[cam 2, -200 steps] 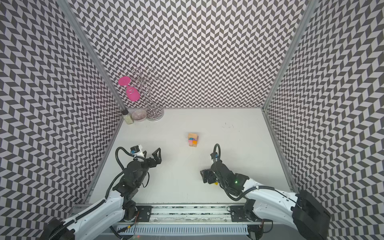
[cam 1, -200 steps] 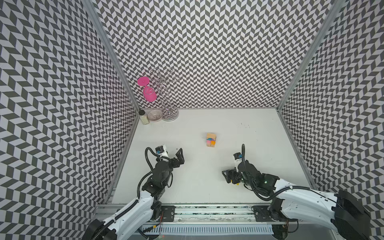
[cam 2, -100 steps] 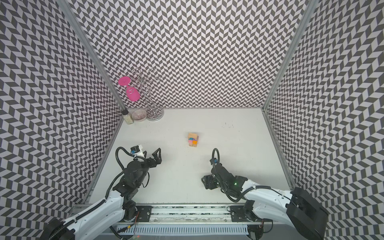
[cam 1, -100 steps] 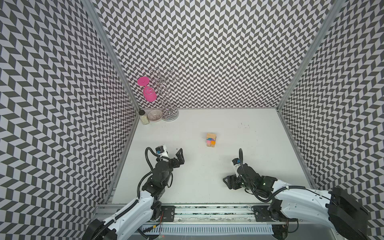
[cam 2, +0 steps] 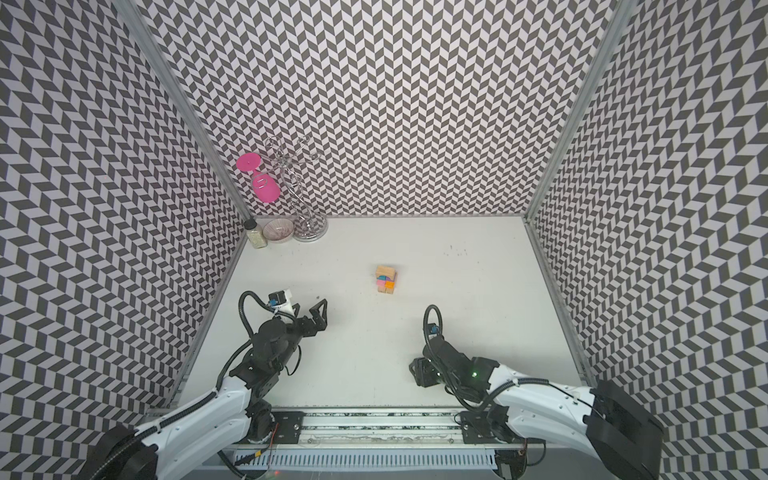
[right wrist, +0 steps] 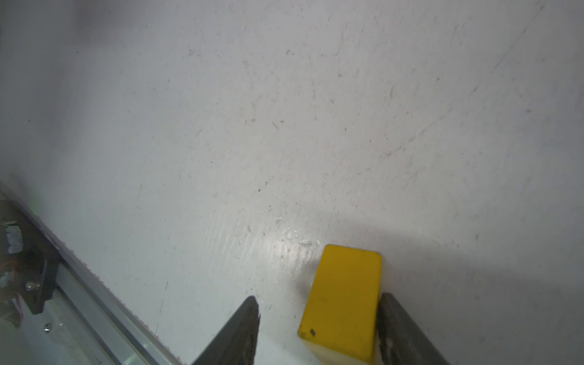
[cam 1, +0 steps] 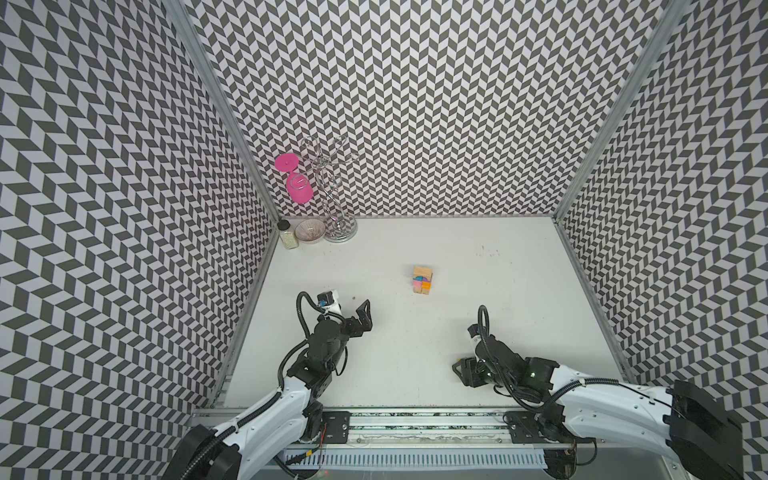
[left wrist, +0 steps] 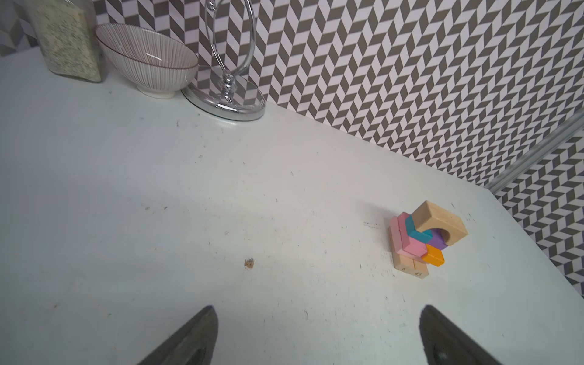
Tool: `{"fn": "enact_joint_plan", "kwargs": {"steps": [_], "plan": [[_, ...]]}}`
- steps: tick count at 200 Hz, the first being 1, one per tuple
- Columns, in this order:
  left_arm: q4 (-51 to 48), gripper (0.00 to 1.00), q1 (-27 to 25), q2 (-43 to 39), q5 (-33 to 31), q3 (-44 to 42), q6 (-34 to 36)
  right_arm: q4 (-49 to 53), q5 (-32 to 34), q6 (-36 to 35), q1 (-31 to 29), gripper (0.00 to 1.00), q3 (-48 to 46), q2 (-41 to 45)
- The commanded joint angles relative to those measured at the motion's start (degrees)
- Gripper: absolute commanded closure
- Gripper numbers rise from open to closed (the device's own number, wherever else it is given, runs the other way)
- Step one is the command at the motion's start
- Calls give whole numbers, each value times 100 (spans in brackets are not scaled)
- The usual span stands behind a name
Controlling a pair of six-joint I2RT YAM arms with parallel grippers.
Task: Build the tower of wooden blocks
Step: 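Lift the yellow prism block and carry it over the stack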
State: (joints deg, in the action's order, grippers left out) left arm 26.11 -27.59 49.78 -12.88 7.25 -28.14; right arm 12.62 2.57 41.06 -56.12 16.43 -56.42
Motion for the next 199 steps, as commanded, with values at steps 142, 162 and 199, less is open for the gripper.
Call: {"fn": "enact_joint_plan", "kwargs": {"steps": [142, 162, 199], "plan": [[-260, 0, -220, 1822, 405, 1165, 204, 496, 600, -827, -207, 84, 1212, -47], [-388, 0, -220, 1654, 20, 1130, 222, 579, 775, -1126, -215, 92, 1586, -24], [-818, 0, -280, 843, -842, 917, 68, 668, 1199, -2134, -200, 100, 2582, -144]]}}
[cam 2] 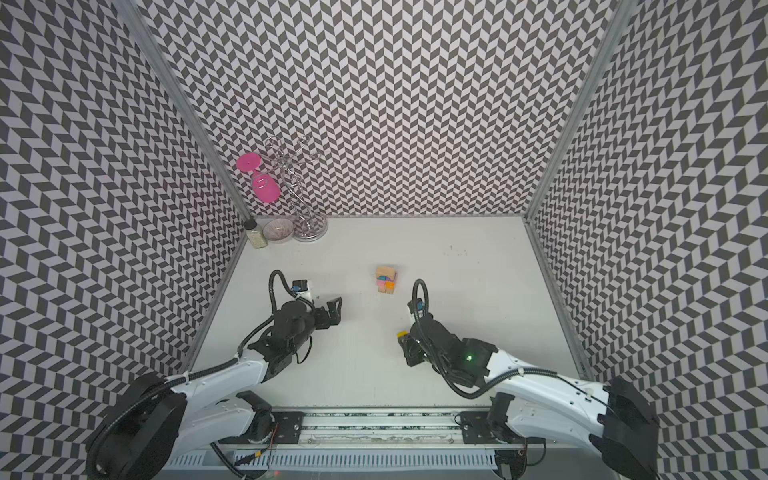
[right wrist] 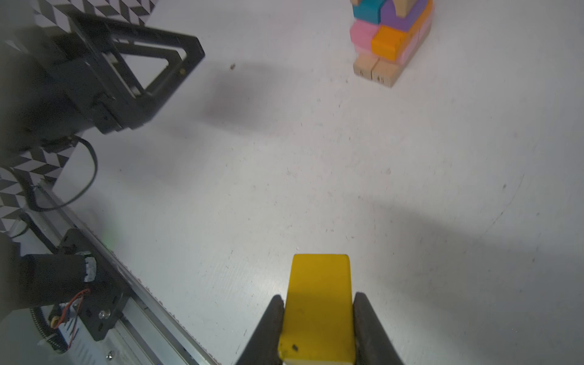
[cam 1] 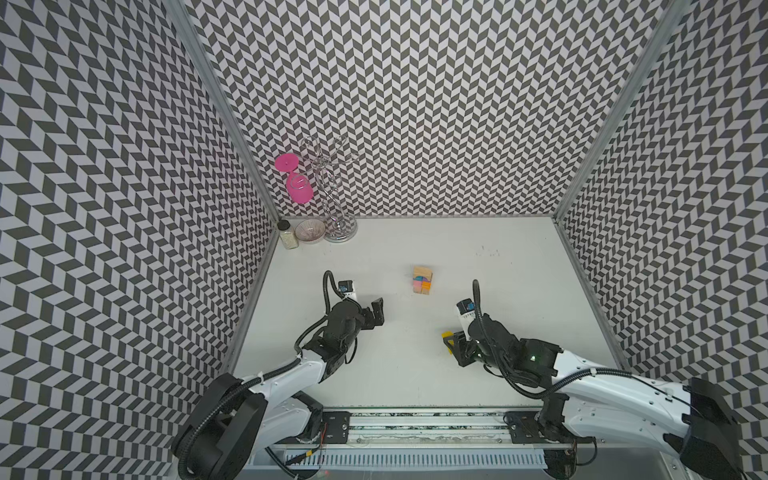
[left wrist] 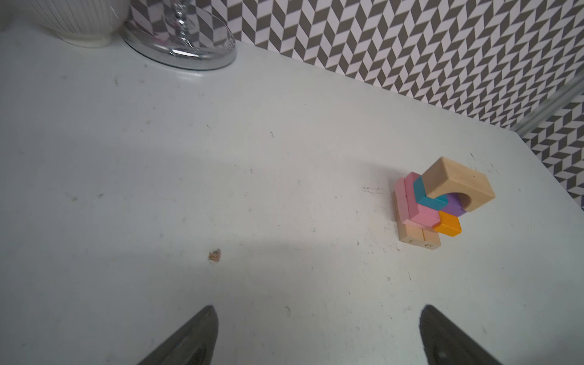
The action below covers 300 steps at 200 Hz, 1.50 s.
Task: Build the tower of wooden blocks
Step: 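Lift the yellow prism block and carry it over the stack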
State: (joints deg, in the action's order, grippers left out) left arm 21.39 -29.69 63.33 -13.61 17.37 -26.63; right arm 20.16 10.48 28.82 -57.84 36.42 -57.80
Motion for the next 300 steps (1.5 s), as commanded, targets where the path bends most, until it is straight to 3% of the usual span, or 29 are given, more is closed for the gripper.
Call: {"fn": "enact_joint_plan", "kwargs": {"steps": [1, 39, 58, 84, 106, 144, 165, 191, 224, 252, 300], "plan": [[-359, 0, -75, -544, -790, -98, -85, -102, 418, -955, -31, 100, 601, -5], [-60, 0, -168, -1289, -997, -611, -115, -1206, 1110, -2290, 16, 100, 793, 203], [-321, 0, -170, -1283, -1032, -498, -188, -1056, 1342, -2661, 235, 100, 1297, -95], [-343, 0, -168, -1193, -1021, -454, -191, -411, -65, -3757, 861, 100, 2237, -541], [-346, 0, -168, -1183, -1025, -450, -193, 42, -1200, -4127, 1412, 100, 2965, -1047], [-357, 0, -170, -1217, -1017, -462, -204, 487, -2048, -4385, 1610, 100, 3548, -1876], [-339, 0, -168, -1226, -927, -488, -203, 820, -2146, -4547, 1699, 100, 3619, -2198], [-293, 0, -168, -1270, -885, -532, -219, 816, -2188, -5324, 1706, 100, 3438, -2465], [-297, 0, -162, -1273, -1039, -542, -260, 1221, -2438, -6327, 1961, 100, 3904, -3019], [-294, 0, -160, -1190, -1066, -515, -272, 2193, -2805, -6998, 2330, 100, 5020, -4067], [-306, 0, -151, -1103, -1187, -471, -285, 3497, -2878, -7153, 2555, 100, 7455, -5849]]}}
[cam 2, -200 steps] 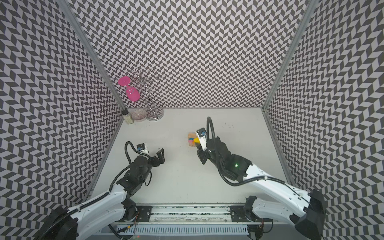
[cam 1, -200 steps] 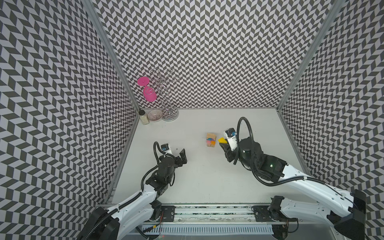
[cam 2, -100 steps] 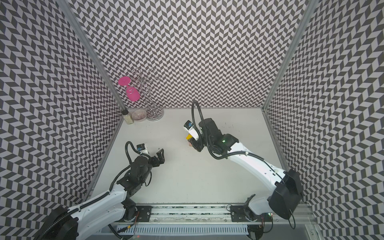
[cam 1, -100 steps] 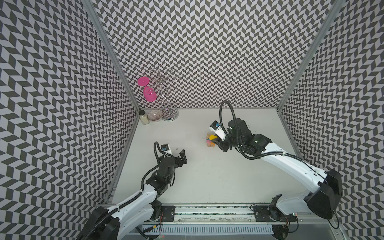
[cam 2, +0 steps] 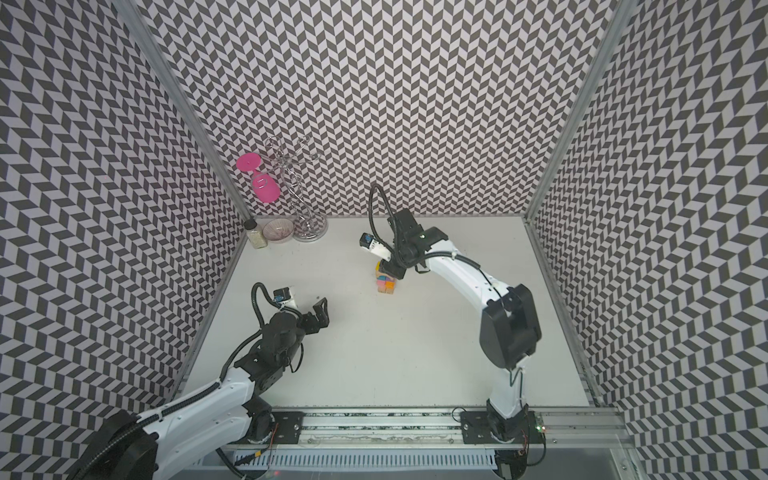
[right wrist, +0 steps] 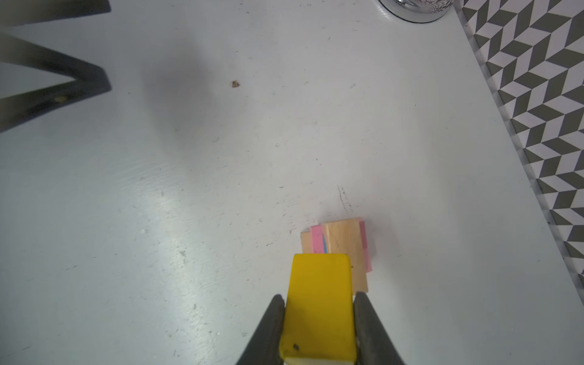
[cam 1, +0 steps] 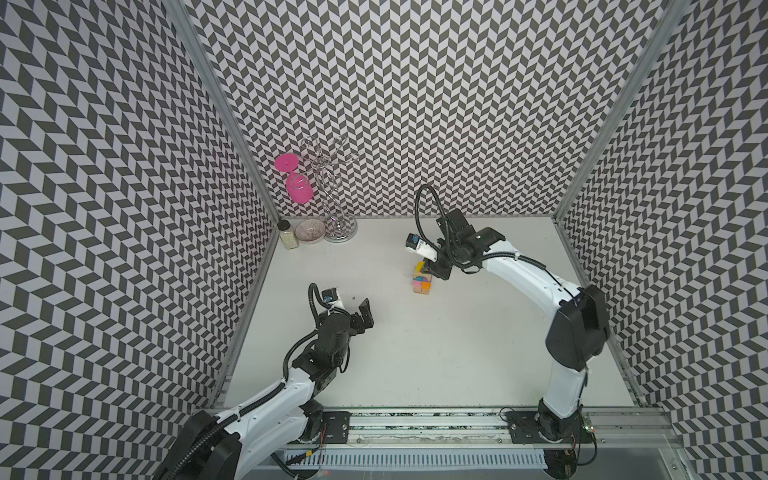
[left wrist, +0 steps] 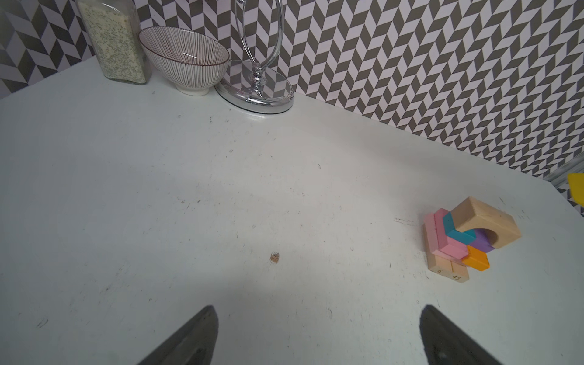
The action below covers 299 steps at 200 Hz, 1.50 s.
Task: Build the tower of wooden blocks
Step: 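Lift the yellow prism block and carry it over the stack, then lower the yellow prism block onto the arch block and adjust it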
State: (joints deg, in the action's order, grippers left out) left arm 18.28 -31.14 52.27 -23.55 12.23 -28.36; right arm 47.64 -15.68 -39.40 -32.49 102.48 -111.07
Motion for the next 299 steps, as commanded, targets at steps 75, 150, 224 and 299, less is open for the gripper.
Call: {"fn": "enact_joint_plan", "kwargs": {"steps": [75, 150, 224, 299], "plan": [[78, 0, -11, -1, -115, 3, -90, 923, -700, -591, 114, 100, 1622, -1310], [123, 0, -13, -14, -17, -19, -70, 629, -1037, -631, 441, 100, 1130, -1304], [123, 0, -12, 11, -41, -10, -70, 475, -1164, -484, 445, 100, 1046, -1374], [132, 0, -9, 55, -36, 8, -56, 448, -1192, -412, 437, 99, 1031, -1387]]}}
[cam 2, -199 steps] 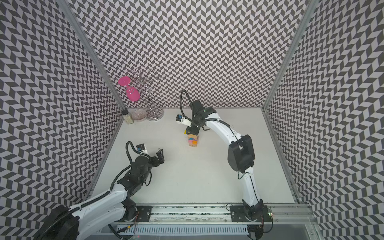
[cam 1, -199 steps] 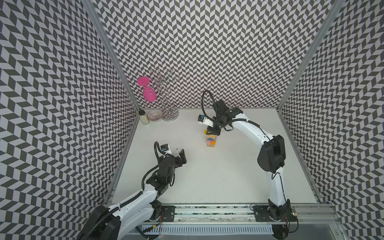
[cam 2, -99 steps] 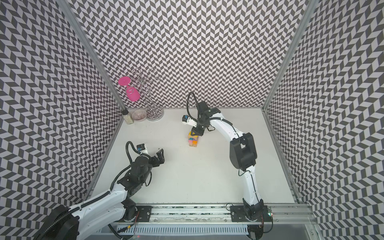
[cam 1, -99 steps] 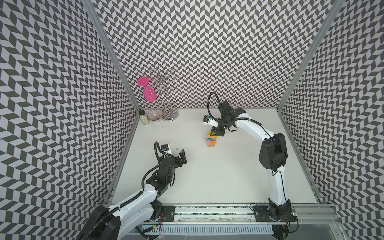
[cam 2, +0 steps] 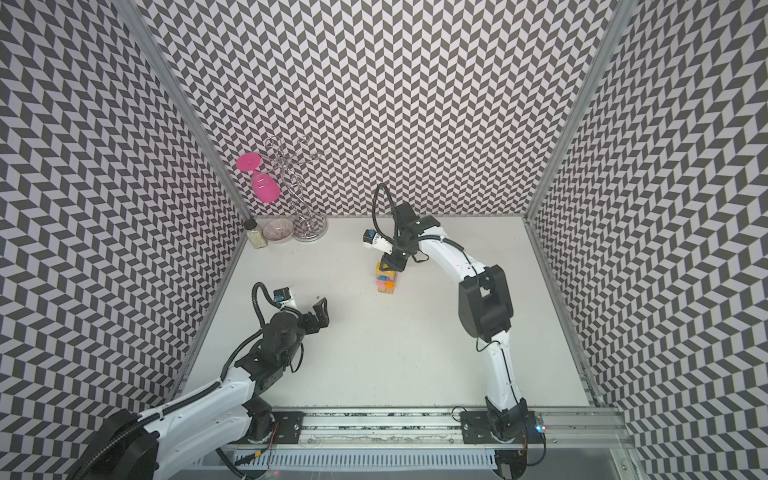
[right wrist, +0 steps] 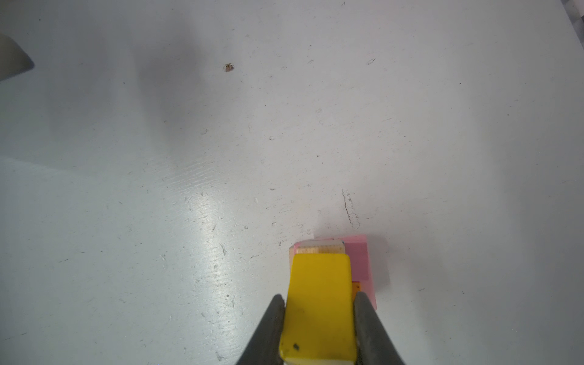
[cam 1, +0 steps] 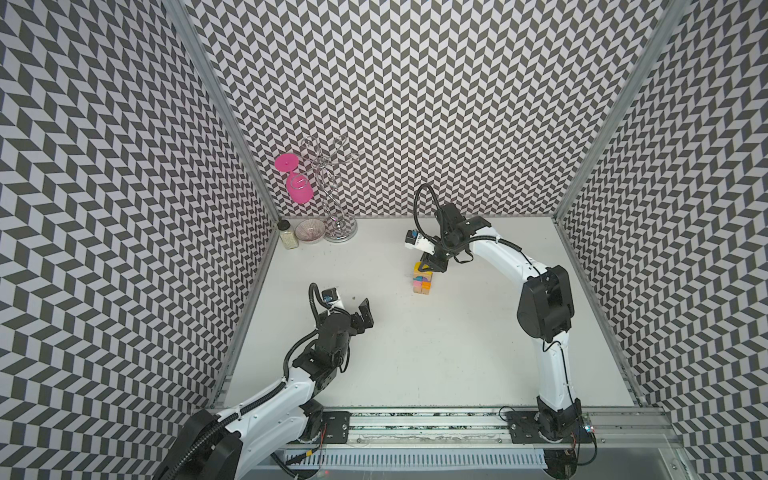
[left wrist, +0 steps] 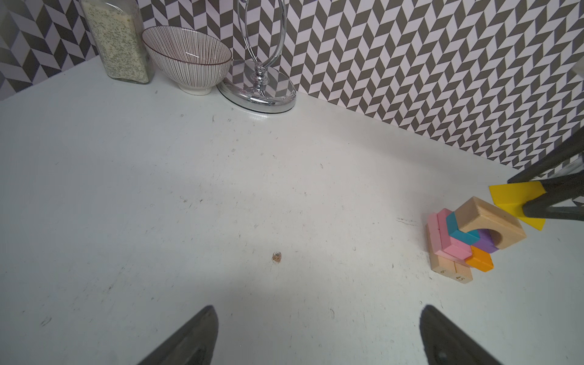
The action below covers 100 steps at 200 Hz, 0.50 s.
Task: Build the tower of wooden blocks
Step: 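Lower the yellow prism block onto the arch block and adjust it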
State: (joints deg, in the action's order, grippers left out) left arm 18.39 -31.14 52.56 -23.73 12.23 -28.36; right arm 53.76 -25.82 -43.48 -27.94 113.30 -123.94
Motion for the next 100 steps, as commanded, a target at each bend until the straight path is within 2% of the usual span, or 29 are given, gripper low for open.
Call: {"fn": "enact_joint_plan", "kwargs": {"steps": [1, 100], "plan": [[121, 0, -12, 27, -18, 8, -56, -164, -177, 6, -18, 99, -57, -102], [129, 0, -11, 45, 0, 8, -47, -142, -217, 32, -36, 95, -58, -173]]}}
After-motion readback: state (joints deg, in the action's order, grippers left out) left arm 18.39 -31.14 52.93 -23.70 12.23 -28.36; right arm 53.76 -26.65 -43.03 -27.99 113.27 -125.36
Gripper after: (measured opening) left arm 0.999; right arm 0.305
